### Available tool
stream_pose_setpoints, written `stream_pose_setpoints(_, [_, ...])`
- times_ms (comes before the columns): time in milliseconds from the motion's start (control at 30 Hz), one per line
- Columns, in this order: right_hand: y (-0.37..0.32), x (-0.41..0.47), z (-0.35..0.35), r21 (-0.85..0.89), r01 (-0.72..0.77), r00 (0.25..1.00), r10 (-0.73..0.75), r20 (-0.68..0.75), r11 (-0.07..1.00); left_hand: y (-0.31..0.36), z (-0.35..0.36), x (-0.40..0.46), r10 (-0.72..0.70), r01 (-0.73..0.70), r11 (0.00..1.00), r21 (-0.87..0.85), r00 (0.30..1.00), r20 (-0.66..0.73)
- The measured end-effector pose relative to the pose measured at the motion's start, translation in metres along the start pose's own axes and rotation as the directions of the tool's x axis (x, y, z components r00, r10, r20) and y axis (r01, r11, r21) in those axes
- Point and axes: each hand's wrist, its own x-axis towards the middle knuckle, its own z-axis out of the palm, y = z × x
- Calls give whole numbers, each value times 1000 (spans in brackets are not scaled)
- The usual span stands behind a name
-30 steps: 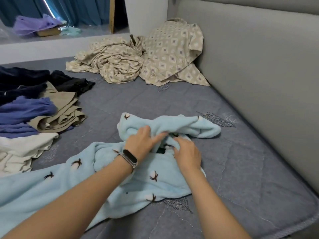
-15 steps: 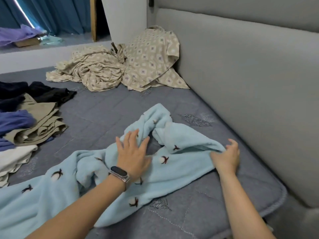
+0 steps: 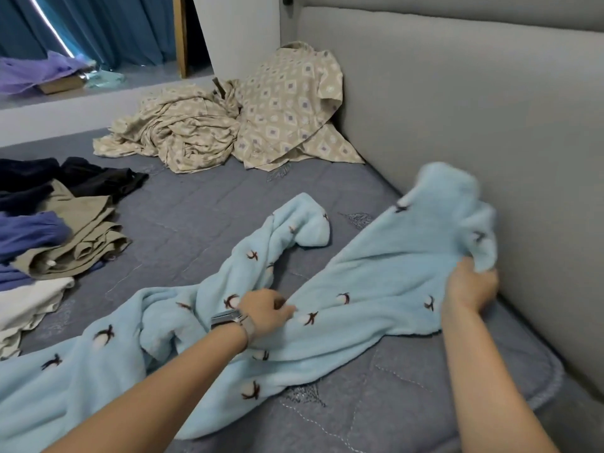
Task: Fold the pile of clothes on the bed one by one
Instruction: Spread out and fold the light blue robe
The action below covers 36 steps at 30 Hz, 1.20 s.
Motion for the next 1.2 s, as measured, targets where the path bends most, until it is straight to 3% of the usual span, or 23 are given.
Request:
stream_pose_setpoints(33, [9, 7, -10, -95, -61, 998, 62, 13, 994, 1, 1, 4, -19, 16, 999, 49, 998, 58])
stream_pose_setpoints(100, [28, 6, -26, -309, -27, 987, 74, 141, 951, 7, 3, 12, -47, 48, 999, -2, 993, 111])
stream_pose_setpoints(167, [41, -2, -37, -347, 42, 973, 41, 226, 937, 15, 5, 23, -45, 46, 999, -13, 997, 63])
stream_pose_setpoints(200, [44, -2, -40, -312, 42, 972, 33, 231, 949, 18, 5, 29, -44, 44, 999, -18, 999, 3])
stream_pose_setpoints(267, [46, -1, -40, -243, -2, 975, 55, 213, 970, 27, 0, 39, -59, 30, 993, -113, 965, -257])
stream_pose_setpoints(333, [47, -2, -39, -209, -37, 973, 83, 213, 977, 36, -11, 43, -150, -29, 951, -307, 825, -545])
stream_pose_setpoints(367, [49, -3, -39, -204, -42, 973, 87, 215, 978, 39, -15, 41, -213, -53, 920, -388, 764, -608])
stream_pose_setpoints(400, [50, -5, -39, -197, -49, 974, 90, 207, 979, 39, -15, 39, -224, -74, 903, -423, 760, -610])
stream_pose_setpoints(467, [51, -5, -40, -147, -76, 985, 97, 142, 986, 35, 0, 32, -82, -103, 932, -347, 874, -479])
stream_pose_setpoints(533, [47, -4, -44, -43, -73, 997, 75, 35, 996, 25, 29, 17, 162, -174, 985, -9, 933, -321])
stream_pose_setpoints(600, [40, -5, -49, 109, 33, 999, -28, -43, 994, 18, 55, -11, 327, -276, 920, 277, 931, -160])
stream_pose_setpoints(733, [46, 2, -50, 241, 130, 991, -129, -23, 962, -4, 85, -77, 391, -344, 861, 376, 919, -55])
stream_pose_setpoints(833, [51, 1, -50, 220, 77, 982, -112, 150, 972, -37, 83, -107, 416, -349, 864, 363, 901, -125])
stream_pose_setpoints(867, [51, -4, -51, 153, 83, 981, -107, 159, 985, -45, 79, -114, 391, -325, 880, 346, 909, -142])
stream_pose_setpoints(933, [40, -26, -54, -153, 216, 976, -207, 69, 964, -55, 75, -125, 310, -241, 914, 327, 934, -178])
stream_pose_setpoints(1000, [27, -56, -56, -254, 452, 891, -445, 89, 855, -56, 70, -130, 221, -159, 939, 304, 958, -182])
stream_pose_setpoints(1067, [21, -85, -52, -120, 719, 661, -620, 423, 684, -54, 65, -131, 197, -134, 937, 322, 965, -171])
stream_pose_setpoints(1133, [26, -107, -46, -71, 841, 360, -457, 813, 536, -57, 60, -131, 215, -153, 932, 329, 964, -159])
stream_pose_setpoints(1167, [34, -112, -45, -107, 892, 274, -337, 900, 440, -62, 59, -129, 205, -150, 931, 334, 969, -138])
stream_pose_setpoints(1200, [44, -112, -44, -153, 919, 260, -268, 928, 363, -69, 59, -129, 174, -122, 930, 347, 977, -121])
